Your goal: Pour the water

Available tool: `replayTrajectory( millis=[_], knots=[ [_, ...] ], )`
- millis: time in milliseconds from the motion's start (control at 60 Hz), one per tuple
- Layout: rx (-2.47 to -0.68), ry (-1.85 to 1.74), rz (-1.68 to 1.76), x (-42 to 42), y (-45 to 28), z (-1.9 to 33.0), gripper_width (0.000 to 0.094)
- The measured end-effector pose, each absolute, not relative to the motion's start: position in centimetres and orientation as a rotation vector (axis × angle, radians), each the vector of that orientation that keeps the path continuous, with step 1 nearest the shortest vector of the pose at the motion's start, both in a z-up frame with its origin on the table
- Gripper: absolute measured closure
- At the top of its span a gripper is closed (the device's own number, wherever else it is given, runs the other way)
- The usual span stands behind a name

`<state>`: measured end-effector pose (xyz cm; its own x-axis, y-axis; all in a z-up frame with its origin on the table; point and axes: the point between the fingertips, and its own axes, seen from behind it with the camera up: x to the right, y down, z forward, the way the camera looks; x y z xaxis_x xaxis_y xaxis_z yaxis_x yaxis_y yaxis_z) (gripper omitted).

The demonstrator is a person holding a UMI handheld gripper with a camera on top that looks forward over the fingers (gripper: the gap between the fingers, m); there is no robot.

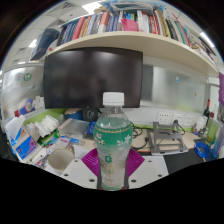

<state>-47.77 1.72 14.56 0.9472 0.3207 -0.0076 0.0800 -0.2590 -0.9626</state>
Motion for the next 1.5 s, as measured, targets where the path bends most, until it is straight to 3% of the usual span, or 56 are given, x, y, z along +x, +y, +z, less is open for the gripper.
replayTrajectory(
  millis=[283, 483, 633, 767, 917, 1133, 1350, 1500],
  knots=[
    [-1.801, -0.25, 0.228, -47.7, 2.9, 10.7, 0.0621],
    [-1.745, -0.219, 0.213, -47.2, 2.8, 11.0, 0.0569],
    [-1.742, -0.221, 0.179, -47.1, 2.5, 10.9, 0.0415],
    [-1.823, -0.215, 0.184, -47.0, 1.4, 9.2, 0.0069],
    [-1.92, -0.211, 0.135, -45.6, -3.4, 8.2, 0.0074],
    [-1.988, -0.088, 0.087, -43.3, -10.0, 13.6, 0.007],
    [-1.923, -0.02, 0.023, -40.1, -12.8, 21.0, 0.0073],
    [-1.923, 0.01, 0.07, -38.9, -15.0, 22.4, 0.0077]
  ],
)
